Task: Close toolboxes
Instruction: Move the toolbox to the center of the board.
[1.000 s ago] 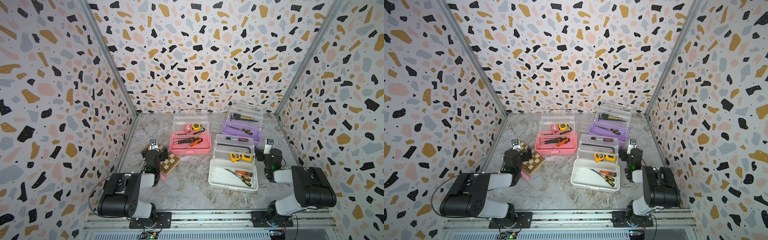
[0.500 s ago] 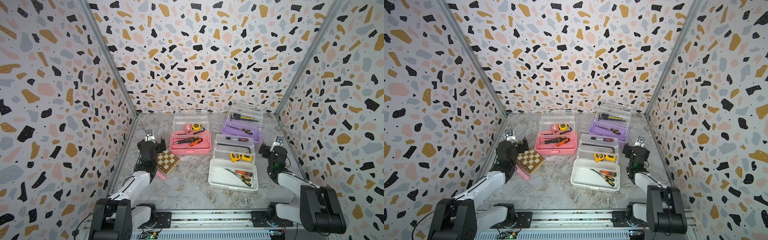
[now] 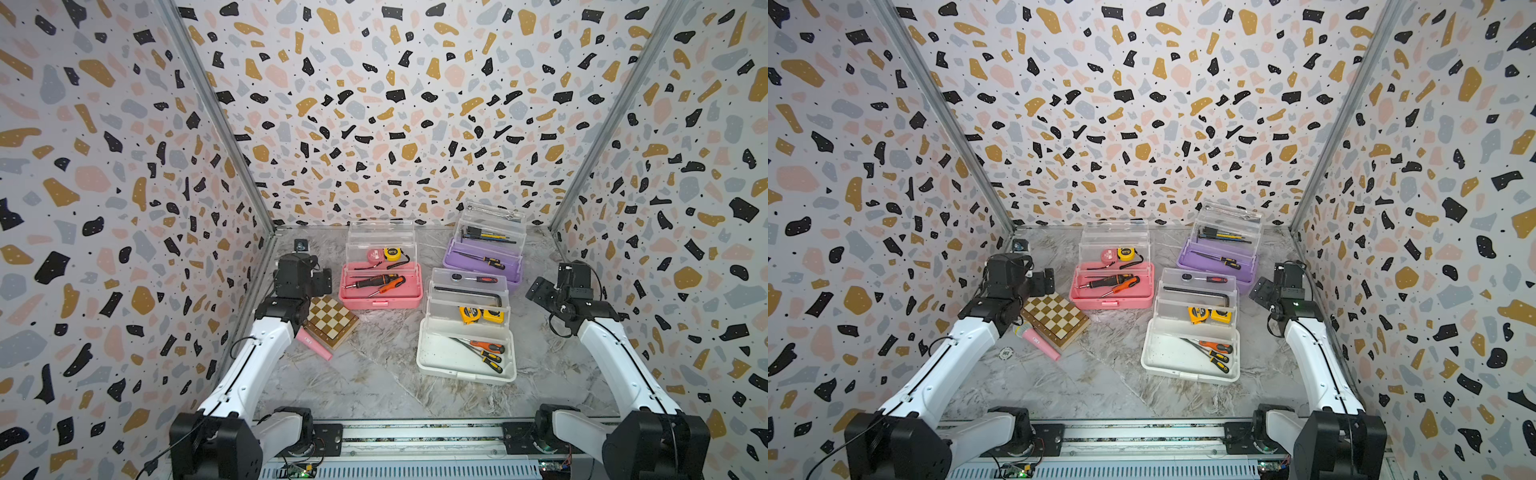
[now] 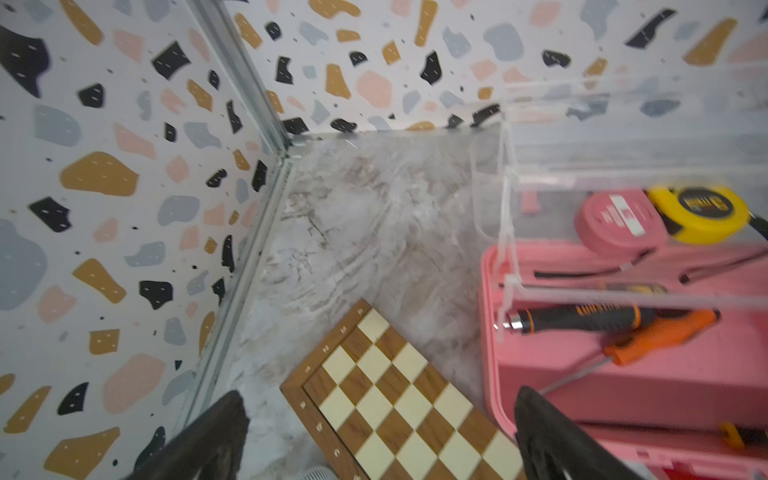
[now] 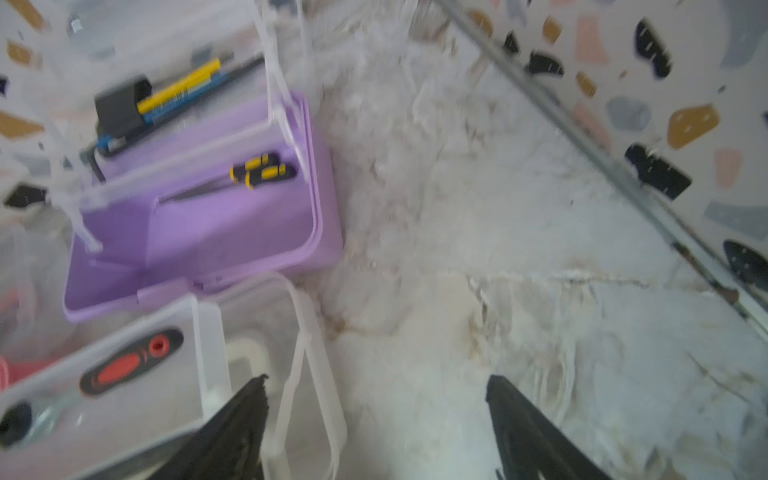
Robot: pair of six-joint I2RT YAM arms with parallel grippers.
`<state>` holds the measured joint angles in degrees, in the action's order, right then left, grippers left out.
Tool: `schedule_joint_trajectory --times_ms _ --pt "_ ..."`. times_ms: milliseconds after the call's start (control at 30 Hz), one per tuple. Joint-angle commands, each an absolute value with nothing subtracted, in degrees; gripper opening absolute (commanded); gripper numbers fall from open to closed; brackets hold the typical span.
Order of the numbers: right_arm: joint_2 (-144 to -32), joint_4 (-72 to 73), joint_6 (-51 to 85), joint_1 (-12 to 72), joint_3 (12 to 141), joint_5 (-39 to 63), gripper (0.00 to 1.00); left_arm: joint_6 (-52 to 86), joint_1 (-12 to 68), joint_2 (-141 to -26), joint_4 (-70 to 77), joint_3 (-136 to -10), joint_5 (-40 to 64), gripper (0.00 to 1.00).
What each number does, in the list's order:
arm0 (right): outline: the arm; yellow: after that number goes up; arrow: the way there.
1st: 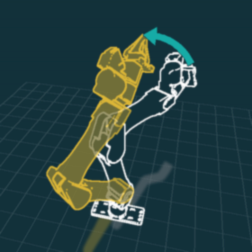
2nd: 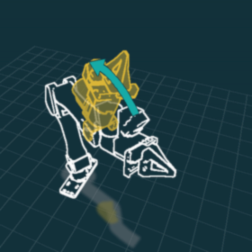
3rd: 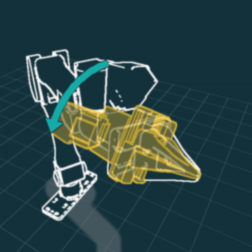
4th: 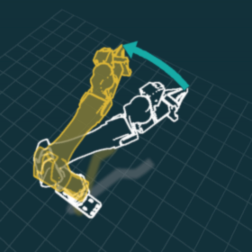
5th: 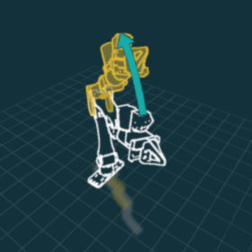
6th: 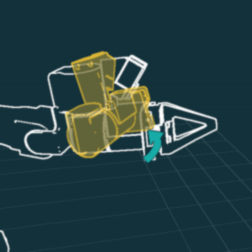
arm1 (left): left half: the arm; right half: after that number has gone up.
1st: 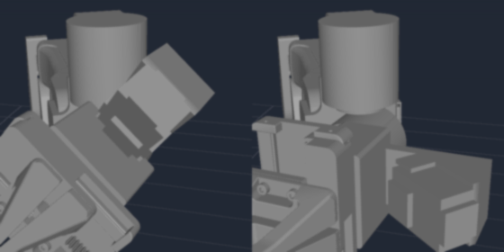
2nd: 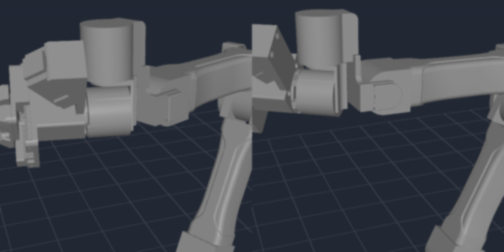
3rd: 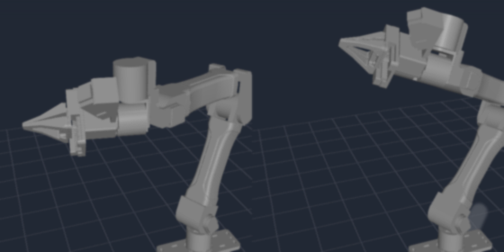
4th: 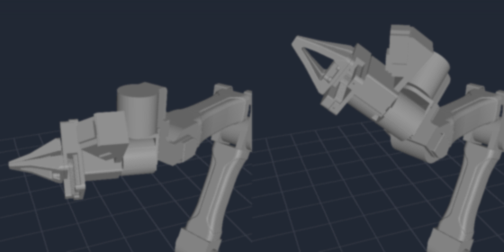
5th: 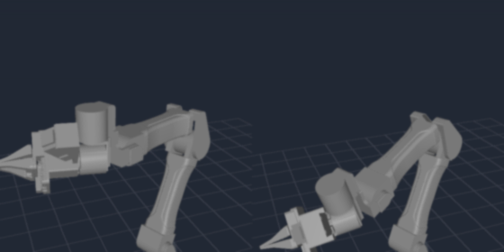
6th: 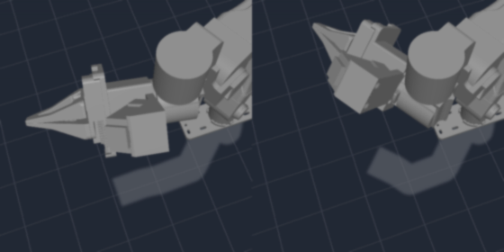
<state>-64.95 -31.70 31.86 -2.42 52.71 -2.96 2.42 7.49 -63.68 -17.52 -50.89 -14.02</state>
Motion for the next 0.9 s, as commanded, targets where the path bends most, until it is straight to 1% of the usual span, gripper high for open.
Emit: schedule_joint_trajectory --times_ms 0,67,100,200,333,467,533,600,733,867 --pt "-65.04 -47.34 30.94 -0.20 57.51 7.04 0.79 31.65 9.23 -58.93 -25.18 -48.44 -14.00 0.99" --pt "-64.65 -49.41 31.35 1.77 59.02 9.44 0.73 33.58 9.23 -57.37 -26.66 -47.48 -14.00 0.99" --pt "-64.13 -50.38 31.67 3.07 59.39 9.96 0.71 33.35 9.23 -56.99 -27.46 -47.51 7.81 0.99" --pt "-62.32 -55.20 31.53 7.45 60.76 8.37 0.69 33.33 9.27 -56.47 -29.53 -47.29 12.00 0.99" --pt "-59.49 -59.56 33.18 10.22 59.58 8.73 0.61 36.64 12.33 -55.38 -28.10 -45.11 16.36 0.99" --pt "-57.48 -64.45 33.34 11.21 58.82 6.06 0.61 42.06 17.06 -57.51 -22.08 -43.02 20.88 0.99" --pt "-56.40 -66.82 32.95 11.25 57.93 3.55 0.61 44.62 20.23 -60.07 -18.19 -42.23 20.89 0.99" --pt "-55.48 -67.47 33.21 11.25 56.13 3.12 0.61 47.32 23.02 -62.80 -13.71 -41.42 21.35 0.99" --pt "-54.67 -64.81 34.47 11.25 51.63 3.89 0.61 51.70 28.09 -69.73 -5.35 -42.28 21.36 0.99" --pt "-55.25 -60.02 35.32 11.25 47.75 3.34 0.62 53.73 32.52 -78.71 2.02 -45.88 21.06 0.99"
